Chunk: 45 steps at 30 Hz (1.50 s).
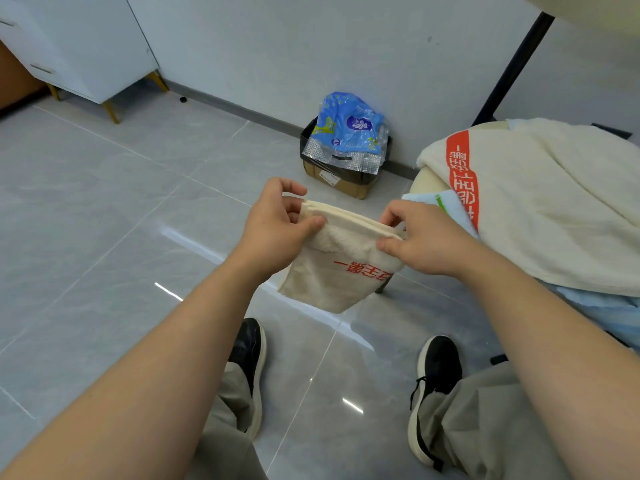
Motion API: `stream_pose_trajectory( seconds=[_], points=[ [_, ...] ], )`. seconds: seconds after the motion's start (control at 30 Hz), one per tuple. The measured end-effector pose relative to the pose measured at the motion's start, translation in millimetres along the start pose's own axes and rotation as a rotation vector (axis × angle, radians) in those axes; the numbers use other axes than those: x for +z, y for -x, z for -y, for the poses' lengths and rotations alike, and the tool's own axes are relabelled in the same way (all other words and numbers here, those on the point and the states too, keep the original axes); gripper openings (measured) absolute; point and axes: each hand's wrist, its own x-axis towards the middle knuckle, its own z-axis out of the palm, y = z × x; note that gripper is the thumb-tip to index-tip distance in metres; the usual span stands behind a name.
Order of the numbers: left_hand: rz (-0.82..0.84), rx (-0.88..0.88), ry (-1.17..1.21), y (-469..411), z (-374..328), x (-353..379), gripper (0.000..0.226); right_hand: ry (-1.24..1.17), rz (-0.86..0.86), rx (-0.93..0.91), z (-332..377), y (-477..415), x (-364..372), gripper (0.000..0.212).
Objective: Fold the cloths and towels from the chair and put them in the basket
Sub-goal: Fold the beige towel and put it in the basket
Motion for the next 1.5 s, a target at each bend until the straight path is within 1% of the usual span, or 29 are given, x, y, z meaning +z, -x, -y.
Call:
stream_pose_trajectory(
  seconds=[0.1,0.13,0.2,0.27,0.37,0.43,0.5,0.57,0.63,0.7,0.77,1.03,1.1,1.2,1.23,1.27,1.33,1.4,1.43,1.47,1.5],
  points=[
    [0.092,0.056,0.005,6,-5,7,0.045,-0.075,0.123,-0.048,5,4,2,0.039],
    [0.121,0.071,0.001,7,-6,9,0.045,-0.098,0.125,-0.069,8,5,4,0.039],
    [0.14,0.098,-0.023,8,-5,13,0.046,-0.095,0.064,-0.113,11,2,11,0.026],
    [0.122,0.107,-0.027,7,-2,15,0.048,-0.06,0.005,-0.15,14,-1,13,0.011],
    [0.135,0.095,-0.042,5,5,17,0.056,-0.014,-0.037,-0.197,18,-1,13,0.009],
    [0.178,0.089,-0.17,3,14,17,0.059,-0.004,-0.066,-0.234,20,1,13,0.012],
    [0.207,0.094,-0.322,2,20,17,0.044,0.013,-0.088,-0.275,23,3,12,0.014],
    [0.229,0.084,-0.319,4,23,21,0.029,0.064,-0.102,-0.32,24,4,12,0.021],
    [0.251,0.08,-0.274,5,24,26,0.028,0.133,-0.123,-0.354,24,3,14,0.026],
    [0.256,0.083,-0.261,6,26,31,0.028,0.167,-0.148,-0.352,22,2,13,0.028],
    [0.257,0.082,-0.298,4,32,32,0.027,0.151,-0.201,-0.349,20,1,9,0.03],
    [0.277,0.054,-0.647,4,63,20,0.018,-0.034,-0.438,-0.295,6,6,-15,0.027],
    [0.276,0.009,-0.699,2,75,11,0.02,-0.077,-0.479,-0.251,2,6,-20,0.026],
    [0.242,-0.055,-0.737,-2,88,-4,0.016,-0.127,-0.528,-0.156,-7,7,-28,0.025],
    [0.205,-0.085,-0.689,-4,90,-10,0.015,-0.141,-0.546,-0.125,-11,8,-30,0.026],
    [0.15,-0.127,-0.577,-8,90,-16,0.013,-0.157,-0.565,-0.09,-14,9,-33,0.027],
    [0.04,-0.232,-0.19,-15,83,-29,0.011,-0.188,-0.602,-0.012,-21,9,-38,0.03],
    [-0.008,-0.311,0.217,-21,75,-39,0.006,-0.202,-0.633,0.079,-28,7,-40,0.034],
    [-0.021,-0.329,0.354,-24,69,-41,0.011,-0.205,-0.643,0.125,-30,6,-40,0.036],
    [-0.038,-0.331,0.424,-26,64,-41,0.015,-0.211,-0.646,0.167,-32,5,-40,0.037],
    [-0.068,-0.322,0.44,-27,58,-39,0.017,-0.217,-0.645,0.202,-33,4,-39,0.038]
  ],
)
